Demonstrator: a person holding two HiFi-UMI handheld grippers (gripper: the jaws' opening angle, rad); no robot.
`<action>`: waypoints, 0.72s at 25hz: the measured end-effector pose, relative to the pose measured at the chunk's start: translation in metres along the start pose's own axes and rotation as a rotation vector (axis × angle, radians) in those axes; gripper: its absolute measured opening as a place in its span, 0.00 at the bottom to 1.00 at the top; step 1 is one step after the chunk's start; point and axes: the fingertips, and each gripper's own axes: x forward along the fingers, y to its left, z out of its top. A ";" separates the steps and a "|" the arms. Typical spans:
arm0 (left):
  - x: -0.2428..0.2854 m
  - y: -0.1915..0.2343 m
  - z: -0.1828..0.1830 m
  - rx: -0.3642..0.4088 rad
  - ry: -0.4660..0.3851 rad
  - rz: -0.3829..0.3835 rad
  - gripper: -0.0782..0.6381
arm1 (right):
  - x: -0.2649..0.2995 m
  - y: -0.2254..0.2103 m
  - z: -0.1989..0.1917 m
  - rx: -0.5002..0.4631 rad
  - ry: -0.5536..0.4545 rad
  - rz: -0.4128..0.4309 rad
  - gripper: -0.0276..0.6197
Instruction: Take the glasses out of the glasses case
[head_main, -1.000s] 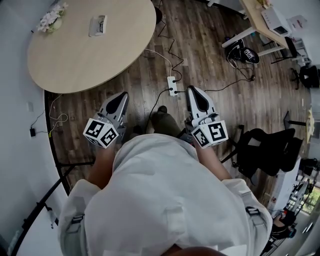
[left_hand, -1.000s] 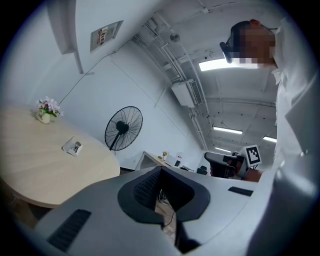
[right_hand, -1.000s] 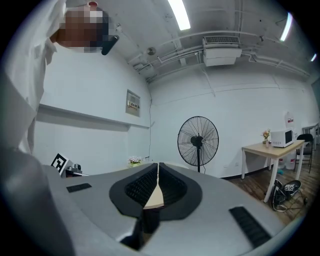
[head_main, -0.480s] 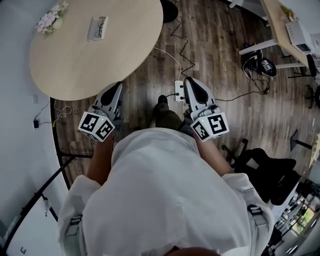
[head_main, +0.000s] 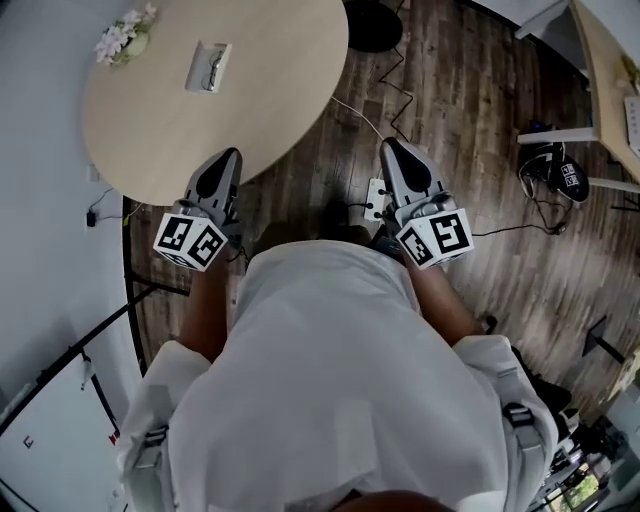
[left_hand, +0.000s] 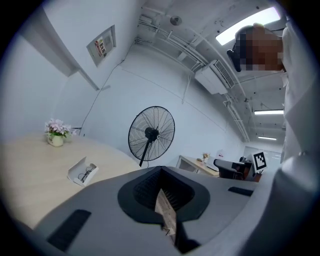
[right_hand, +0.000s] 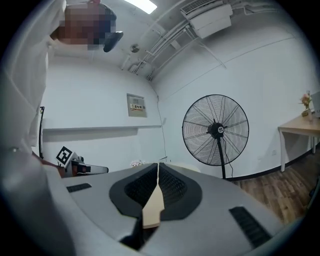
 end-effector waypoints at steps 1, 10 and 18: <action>0.005 0.002 0.001 -0.002 0.001 0.021 0.12 | 0.006 -0.006 -0.001 0.006 0.005 0.014 0.08; 0.037 0.045 -0.008 0.015 0.085 0.157 0.12 | 0.067 -0.032 -0.012 0.013 0.041 0.112 0.08; 0.082 0.118 -0.004 -0.010 0.127 0.251 0.12 | 0.135 -0.061 -0.013 -0.024 0.097 0.144 0.08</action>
